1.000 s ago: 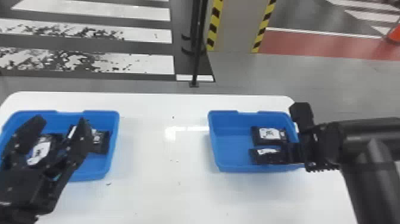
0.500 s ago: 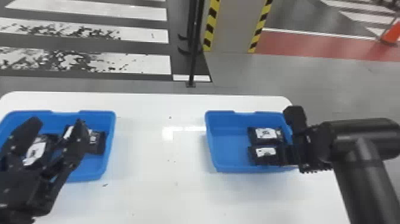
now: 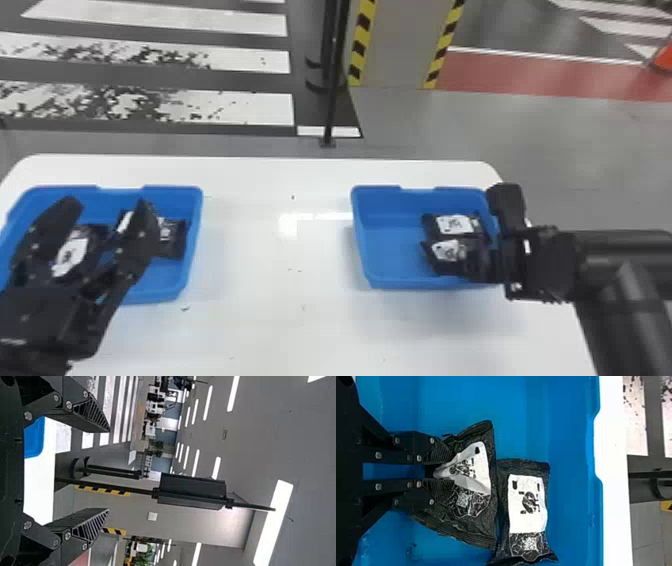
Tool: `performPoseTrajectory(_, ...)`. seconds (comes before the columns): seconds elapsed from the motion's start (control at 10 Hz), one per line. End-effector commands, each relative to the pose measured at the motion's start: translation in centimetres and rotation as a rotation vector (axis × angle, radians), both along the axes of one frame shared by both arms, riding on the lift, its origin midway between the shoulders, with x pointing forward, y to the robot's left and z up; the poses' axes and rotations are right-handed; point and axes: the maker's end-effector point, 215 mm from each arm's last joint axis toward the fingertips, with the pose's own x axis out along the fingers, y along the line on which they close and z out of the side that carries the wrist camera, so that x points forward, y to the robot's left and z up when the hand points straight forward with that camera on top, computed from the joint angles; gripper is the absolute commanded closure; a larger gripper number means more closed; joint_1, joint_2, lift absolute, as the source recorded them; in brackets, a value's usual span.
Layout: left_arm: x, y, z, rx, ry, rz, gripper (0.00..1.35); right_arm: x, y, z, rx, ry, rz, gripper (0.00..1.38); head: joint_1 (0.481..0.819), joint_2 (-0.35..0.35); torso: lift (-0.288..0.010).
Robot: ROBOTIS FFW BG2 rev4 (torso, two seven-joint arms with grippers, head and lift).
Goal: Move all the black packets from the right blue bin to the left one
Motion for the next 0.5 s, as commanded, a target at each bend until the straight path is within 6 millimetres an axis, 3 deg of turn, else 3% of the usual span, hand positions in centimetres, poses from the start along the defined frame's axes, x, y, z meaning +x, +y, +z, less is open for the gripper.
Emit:
performPoseTrajectory(0.0, 0.0, 0.0, 0.1, -0.002, -0.006, 0.002, 0.36, 0.6, -0.2, -0.2, 0.038, -0.072, -0.020, 1.13, 0.695, -0.164, -0.140)
performPoseTrajectory(0.1, 0.0, 0.1, 0.3, -0.006, -0.014, 0.003, 0.36, 0.9, -0.7, 0.7, 0.045, -0.136, -0.039, 1.13, 0.695, -0.163, -0.140)
performPoseTrajectory(0.2, -0.1, 0.2, 0.7, -0.010, -0.028, 0.006, 0.36, 1.2, 0.1, 2.2, 0.063, -0.200, -0.025, 1.13, 0.695, -0.164, -0.140)
performPoseTrajectory(0.4, -0.3, 0.3, 1.8, -0.009, -0.064, 0.011, 0.36, 3.6, 2.6, 6.5, 0.129, -0.390, 0.028, 1.13, 0.695, -0.150, -0.140)
